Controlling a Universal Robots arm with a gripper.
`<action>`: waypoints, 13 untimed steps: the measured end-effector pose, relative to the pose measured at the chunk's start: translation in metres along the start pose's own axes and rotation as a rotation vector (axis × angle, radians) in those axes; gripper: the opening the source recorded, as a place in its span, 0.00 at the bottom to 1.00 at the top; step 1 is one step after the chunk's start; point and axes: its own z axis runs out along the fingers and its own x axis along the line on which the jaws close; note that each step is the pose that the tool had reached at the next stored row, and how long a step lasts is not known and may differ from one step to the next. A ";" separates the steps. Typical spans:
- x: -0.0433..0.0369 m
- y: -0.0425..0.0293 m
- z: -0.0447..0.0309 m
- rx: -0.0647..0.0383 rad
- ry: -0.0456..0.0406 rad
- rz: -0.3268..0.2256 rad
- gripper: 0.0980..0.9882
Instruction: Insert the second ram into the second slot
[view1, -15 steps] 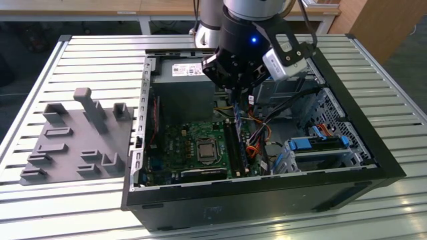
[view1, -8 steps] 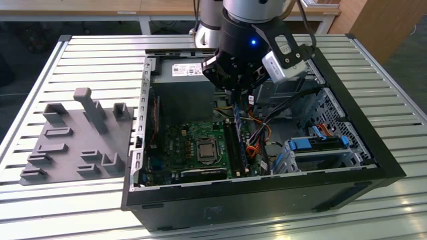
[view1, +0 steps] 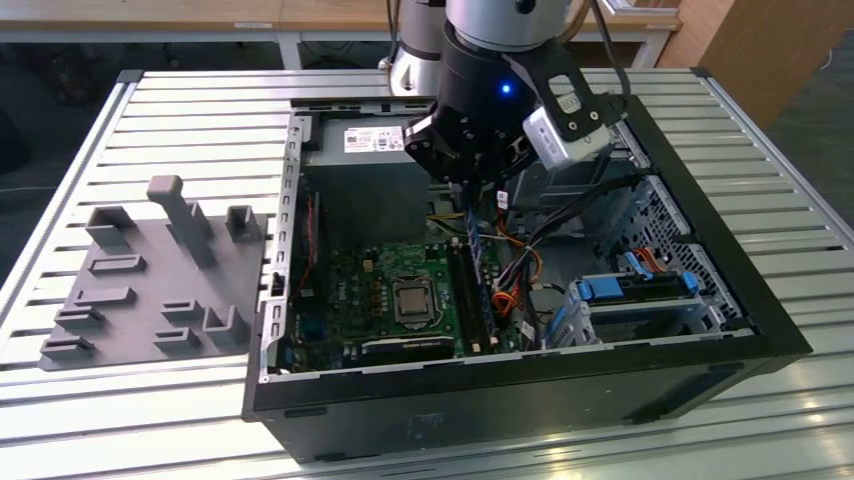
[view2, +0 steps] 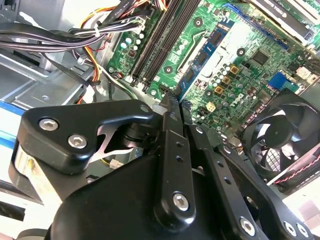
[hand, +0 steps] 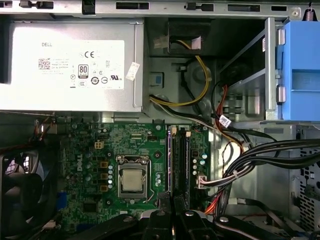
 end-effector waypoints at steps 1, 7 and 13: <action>0.0000 0.0000 0.0004 0.000 0.0000 0.000 0.04; 0.0000 -0.0001 0.0023 0.000 0.0009 0.000 0.04; 0.0000 -0.0001 0.0042 0.000 0.0015 0.000 0.04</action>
